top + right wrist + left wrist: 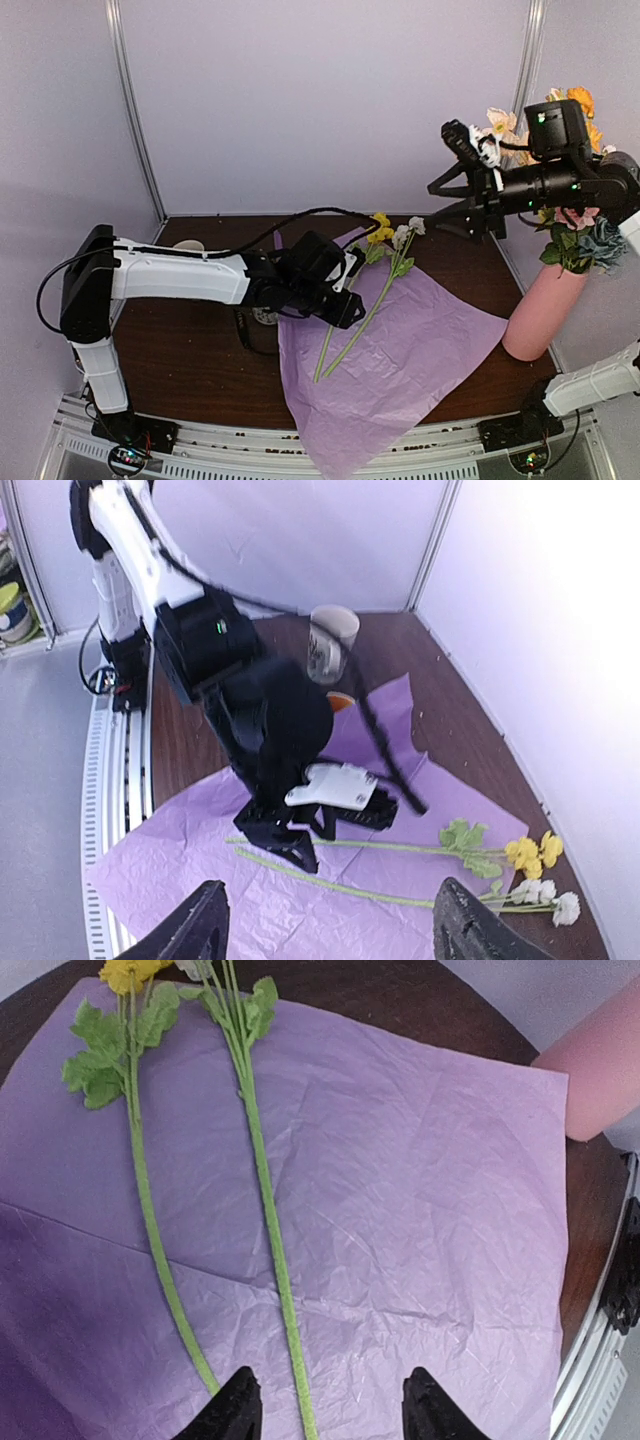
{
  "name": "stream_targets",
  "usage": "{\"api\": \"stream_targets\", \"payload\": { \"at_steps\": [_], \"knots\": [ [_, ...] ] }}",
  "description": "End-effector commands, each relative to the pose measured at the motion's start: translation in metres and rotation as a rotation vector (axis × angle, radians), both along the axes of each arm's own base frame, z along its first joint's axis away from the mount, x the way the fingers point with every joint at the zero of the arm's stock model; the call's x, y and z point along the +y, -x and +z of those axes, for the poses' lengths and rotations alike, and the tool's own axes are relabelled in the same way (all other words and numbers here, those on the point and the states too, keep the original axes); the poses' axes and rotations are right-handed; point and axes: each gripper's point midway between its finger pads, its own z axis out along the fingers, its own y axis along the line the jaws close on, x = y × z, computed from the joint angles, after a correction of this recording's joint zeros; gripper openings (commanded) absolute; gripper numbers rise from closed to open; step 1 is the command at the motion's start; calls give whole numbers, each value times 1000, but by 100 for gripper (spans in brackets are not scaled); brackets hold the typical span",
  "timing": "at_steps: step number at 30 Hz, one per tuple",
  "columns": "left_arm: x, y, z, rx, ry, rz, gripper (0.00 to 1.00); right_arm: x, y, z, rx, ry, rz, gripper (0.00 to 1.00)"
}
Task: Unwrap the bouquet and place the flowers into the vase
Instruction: Pick up the fake flower from the flattened wrapping paper.
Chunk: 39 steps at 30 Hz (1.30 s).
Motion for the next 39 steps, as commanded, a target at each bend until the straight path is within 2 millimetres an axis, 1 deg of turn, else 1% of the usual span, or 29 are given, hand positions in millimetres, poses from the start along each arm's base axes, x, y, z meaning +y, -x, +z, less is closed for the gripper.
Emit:
{"api": "stream_targets", "payload": {
  "at_steps": [1, 3, 4, 5, 6, 8, 9, 10, 13, 14, 15, 18, 20, 24, 26, 30, 34, 38, 39],
  "knots": [
    [22, -29, 3, -20, -122, 172, 50, 6, -18, -30, -35, -21, -137, 71],
    [29, -37, -3, 6, -144, 211, 49, 10, -28, -58, 15, -5, -183, 69],
    [31, -42, -7, 29, -148, 222, 47, 11, -31, -70, 32, 0, -200, 69],
    [33, -45, -12, 61, -145, 233, 43, 11, -37, -88, 49, 16, -226, 68],
    [34, -48, -17, 89, -138, 236, 37, 10, -41, -98, 50, 20, -254, 67],
    [35, -53, -25, 142, -128, 231, 33, 5, -49, -119, 45, 33, -306, 65],
    [35, -55, -28, 162, -133, 227, 33, 2, -51, -131, 39, 38, -323, 64],
    [34, -56, -37, 179, -160, 218, 34, -1, -52, -140, 29, 43, -335, 64],
    [32, -56, -54, 205, -256, 170, 44, -8, -52, -170, -6, 92, -345, 64],
    [29, -60, -55, 207, -277, 167, 46, -11, -54, -177, -10, 97, -358, 65],
    [30, -60, -63, 215, -305, 160, 48, -13, -54, -181, -2, 85, -365, 66],
    [29, -62, -75, 223, -340, 158, 49, -19, -56, -186, 71, 19, -366, 67],
    [27, -64, -79, 222, -344, 160, 49, -25, -60, -187, 83, 17, -386, 67],
    [27, -68, -83, 217, -357, 176, 48, -25, -61, -190, 86, 10, -380, 69],
    [27, -69, -83, 218, -358, 183, 45, -27, -62, -194, 89, 4, -383, 71],
    [27, -67, -85, 226, -363, 182, 39, -28, -62, -204, 89, 2, -370, 72],
    [28, -68, -89, 228, -380, 184, 37, -27, -63, -221, 76, 17, -353, 75],
    [29, -67, -93, 233, -392, 182, 36, -24, -69, -243, 96, 60, -358, 76],
    [29, -66, -94, 237, -395, 180, 36, -22, -71, -245, 103, 67, -358, 75]
  ]
}}
